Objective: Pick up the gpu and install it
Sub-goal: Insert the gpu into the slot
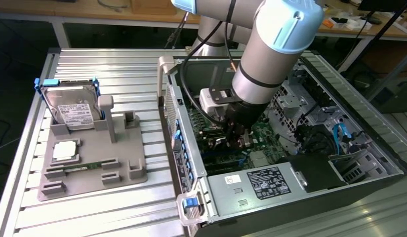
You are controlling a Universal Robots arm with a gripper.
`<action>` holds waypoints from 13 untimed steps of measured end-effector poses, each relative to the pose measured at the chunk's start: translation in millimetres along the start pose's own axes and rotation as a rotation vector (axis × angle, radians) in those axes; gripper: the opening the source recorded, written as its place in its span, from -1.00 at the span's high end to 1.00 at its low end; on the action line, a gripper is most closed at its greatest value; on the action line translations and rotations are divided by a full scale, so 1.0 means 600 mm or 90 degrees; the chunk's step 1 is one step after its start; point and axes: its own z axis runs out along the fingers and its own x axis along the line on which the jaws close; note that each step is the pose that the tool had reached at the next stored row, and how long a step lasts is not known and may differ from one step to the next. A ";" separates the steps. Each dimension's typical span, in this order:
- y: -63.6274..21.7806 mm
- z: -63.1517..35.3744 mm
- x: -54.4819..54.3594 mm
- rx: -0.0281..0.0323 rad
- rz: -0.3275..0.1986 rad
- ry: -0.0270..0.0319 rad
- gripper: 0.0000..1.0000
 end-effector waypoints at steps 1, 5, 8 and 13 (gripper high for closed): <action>0.000 0.000 0.000 0.0000 0.000 0.0000 0.47; -0.002 -0.003 0.000 -0.0015 0.000 -0.0009 0.47; -0.002 -0.006 -0.001 -0.0031 0.000 -0.0004 0.47; -0.003 -0.006 0.000 -0.0036 0.000 -0.0001 0.47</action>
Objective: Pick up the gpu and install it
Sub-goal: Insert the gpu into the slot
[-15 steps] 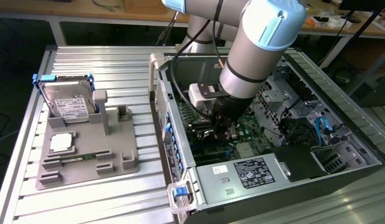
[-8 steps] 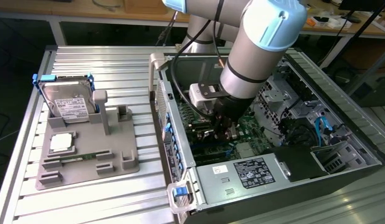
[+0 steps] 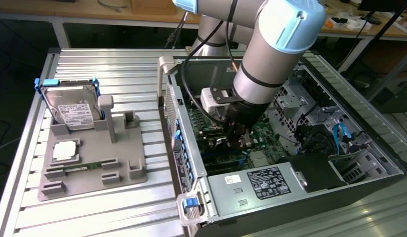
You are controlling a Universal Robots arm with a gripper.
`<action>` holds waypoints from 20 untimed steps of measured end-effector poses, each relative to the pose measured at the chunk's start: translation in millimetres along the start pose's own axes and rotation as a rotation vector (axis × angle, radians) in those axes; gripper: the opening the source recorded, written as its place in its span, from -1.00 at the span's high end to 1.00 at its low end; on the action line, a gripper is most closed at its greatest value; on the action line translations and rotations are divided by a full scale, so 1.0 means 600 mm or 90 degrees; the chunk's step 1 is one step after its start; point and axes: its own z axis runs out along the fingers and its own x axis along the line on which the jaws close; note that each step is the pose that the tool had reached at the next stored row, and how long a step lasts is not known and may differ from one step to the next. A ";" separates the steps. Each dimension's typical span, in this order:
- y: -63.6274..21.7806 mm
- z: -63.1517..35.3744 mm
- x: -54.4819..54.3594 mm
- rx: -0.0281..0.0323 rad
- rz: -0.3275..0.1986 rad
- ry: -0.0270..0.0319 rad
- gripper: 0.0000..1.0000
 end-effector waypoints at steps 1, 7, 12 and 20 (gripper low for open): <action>0.000 0.000 0.000 0.0000 0.000 0.0000 0.47; -0.007 0.000 0.000 -0.0035 0.000 0.0001 0.47; -0.007 0.000 0.000 -0.0034 0.000 -0.0002 0.47; -0.002 0.000 0.000 -0.0037 0.000 -0.0049 0.47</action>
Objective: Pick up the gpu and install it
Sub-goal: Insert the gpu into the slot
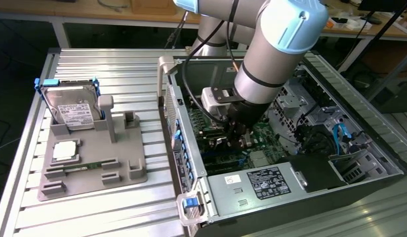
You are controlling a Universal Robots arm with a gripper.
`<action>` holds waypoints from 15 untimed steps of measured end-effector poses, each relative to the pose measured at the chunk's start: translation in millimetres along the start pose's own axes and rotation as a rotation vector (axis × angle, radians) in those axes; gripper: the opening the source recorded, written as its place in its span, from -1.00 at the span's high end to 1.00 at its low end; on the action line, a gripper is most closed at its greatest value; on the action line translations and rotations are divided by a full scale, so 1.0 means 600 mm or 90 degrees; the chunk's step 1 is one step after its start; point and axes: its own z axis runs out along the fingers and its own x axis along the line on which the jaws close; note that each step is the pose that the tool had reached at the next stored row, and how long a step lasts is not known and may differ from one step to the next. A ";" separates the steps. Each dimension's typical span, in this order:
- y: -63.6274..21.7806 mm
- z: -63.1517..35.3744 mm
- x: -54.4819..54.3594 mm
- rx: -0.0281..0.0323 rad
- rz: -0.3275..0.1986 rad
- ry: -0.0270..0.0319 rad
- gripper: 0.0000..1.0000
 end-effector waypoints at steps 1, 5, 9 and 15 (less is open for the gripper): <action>0.001 0.000 0.000 -0.0001 0.000 -0.0008 0.47; 0.002 0.000 0.000 -0.0005 0.000 -0.0024 0.47; 0.002 0.000 0.000 -0.0005 0.000 -0.0023 0.47; 0.002 0.000 0.000 -0.0005 0.000 -0.0023 0.47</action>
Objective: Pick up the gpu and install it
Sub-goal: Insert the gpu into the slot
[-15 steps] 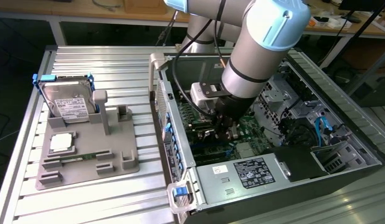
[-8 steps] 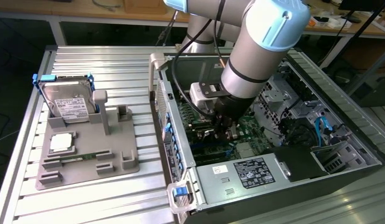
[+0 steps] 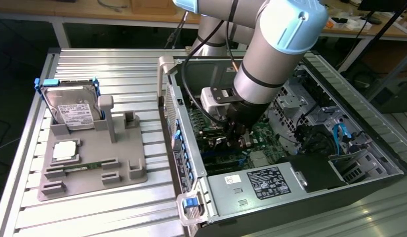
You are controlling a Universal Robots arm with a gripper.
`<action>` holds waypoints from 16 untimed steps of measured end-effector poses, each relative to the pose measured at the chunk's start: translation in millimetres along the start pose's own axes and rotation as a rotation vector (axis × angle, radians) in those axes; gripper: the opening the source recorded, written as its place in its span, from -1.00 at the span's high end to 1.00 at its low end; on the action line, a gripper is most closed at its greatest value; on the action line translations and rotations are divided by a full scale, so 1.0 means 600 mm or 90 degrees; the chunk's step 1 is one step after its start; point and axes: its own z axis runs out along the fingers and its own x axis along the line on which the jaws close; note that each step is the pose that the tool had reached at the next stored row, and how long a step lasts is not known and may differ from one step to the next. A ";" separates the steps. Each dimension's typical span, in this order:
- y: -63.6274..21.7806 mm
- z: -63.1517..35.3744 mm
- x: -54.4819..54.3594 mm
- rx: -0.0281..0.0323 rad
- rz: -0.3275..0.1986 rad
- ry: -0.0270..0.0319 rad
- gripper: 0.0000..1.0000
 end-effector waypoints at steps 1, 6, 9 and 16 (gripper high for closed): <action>0.000 0.000 0.000 0.0000 0.000 0.0000 0.47; -0.004 0.000 0.000 -0.0024 0.004 -0.0001 0.47; -0.017 -0.001 0.001 -0.0094 0.005 -0.0001 0.47; -0.025 -0.001 0.001 -0.0135 0.010 -0.0006 0.47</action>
